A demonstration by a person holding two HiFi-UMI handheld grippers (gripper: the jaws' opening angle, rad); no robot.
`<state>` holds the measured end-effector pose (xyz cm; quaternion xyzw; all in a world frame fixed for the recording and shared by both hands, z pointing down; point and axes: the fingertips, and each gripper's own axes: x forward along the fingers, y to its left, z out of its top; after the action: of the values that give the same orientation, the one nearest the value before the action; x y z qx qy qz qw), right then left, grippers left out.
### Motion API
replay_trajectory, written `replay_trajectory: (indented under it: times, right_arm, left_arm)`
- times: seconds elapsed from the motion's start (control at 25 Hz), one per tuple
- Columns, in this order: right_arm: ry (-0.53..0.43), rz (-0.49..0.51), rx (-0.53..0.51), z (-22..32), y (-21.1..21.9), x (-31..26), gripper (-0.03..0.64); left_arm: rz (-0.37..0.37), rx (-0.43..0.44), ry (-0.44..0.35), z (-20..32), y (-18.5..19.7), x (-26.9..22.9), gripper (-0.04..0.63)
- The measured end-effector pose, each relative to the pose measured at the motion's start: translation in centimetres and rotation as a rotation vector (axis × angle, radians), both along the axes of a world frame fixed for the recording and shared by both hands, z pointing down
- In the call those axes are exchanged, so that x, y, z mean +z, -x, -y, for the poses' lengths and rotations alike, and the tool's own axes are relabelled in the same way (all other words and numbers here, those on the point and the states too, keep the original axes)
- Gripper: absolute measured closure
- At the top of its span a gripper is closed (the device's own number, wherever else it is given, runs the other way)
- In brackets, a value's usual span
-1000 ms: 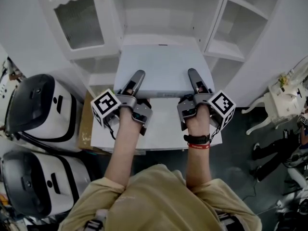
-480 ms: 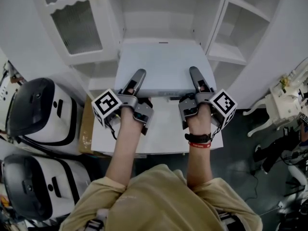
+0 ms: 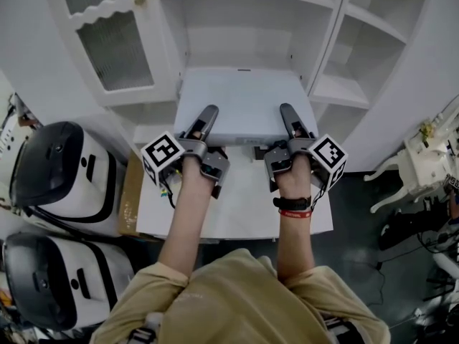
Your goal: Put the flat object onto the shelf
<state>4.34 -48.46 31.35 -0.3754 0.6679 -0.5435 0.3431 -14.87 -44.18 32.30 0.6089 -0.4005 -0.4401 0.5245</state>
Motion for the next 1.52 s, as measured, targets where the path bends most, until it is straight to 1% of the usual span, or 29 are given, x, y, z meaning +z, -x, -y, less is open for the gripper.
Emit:
replay_trajectory:
  times: [0.16, 0.52, 0.68, 0.96, 1.08, 1.12, 1.16, 1.2, 1.32, 1.4, 1.52]
  right_arm:
    - [0.003, 0.006, -0.006, 1.6, 0.4, 0.1, 0.252]
    - [0.014, 0.008, -0.015, 5.7, 1.0, 0.8, 0.258]
    - [0.016, 0.014, -0.019, 6.6, 1.1, 1.4, 0.262]
    - [0.016, 0.034, -0.016, 9.4, 1.6, 1.4, 0.262]
    - [-0.005, 0.025, -0.019, 9.9, 1.8, 1.2, 0.261]
    - [-0.021, 0.011, -0.018, 10.0, 1.9, 1.2, 0.246]
    - [-0.04, -0.005, -0.016, 10.1, 1.8, 1.2, 0.211]
    - [-0.059, -0.016, -0.014, 10.1, 1.8, 1.2, 0.183]
    - [-0.127, -0.04, 0.005, 9.9, 1.6, 1.0, 0.158]
    - [-0.184, -0.084, 0.03, 9.5, 1.2, 0.6, 0.143]
    - [-0.252, -0.134, 0.042, 8.7, 0.8, 0.3, 0.127]
  left_arm:
    - [0.017, -0.009, 0.017, 1.5, 0.5, 0.4, 0.259]
    - [0.027, -0.01, 0.038, 5.4, 1.0, 1.1, 0.261]
    - [0.029, -0.007, 0.043, 6.4, 1.2, 1.7, 0.261]
    - [0.016, -0.03, 0.041, 9.2, 1.6, 1.6, 0.262]
    - [0.019, -0.031, 0.018, 9.6, 1.8, 1.4, 0.261]
    - [0.023, -0.026, 0.004, 9.7, 1.8, 1.4, 0.257]
    - [0.028, -0.018, -0.01, 9.8, 1.7, 1.4, 0.25]
    - [0.033, -0.01, -0.025, 9.8, 1.6, 1.3, 0.233]
    - [0.041, -0.005, -0.077, 9.7, 1.5, 1.3, 0.179]
    - [0.043, -0.015, -0.121, 9.2, 1.5, 1.1, 0.148]
    - [0.058, -0.031, -0.173, 8.4, 1.9, 1.1, 0.13]
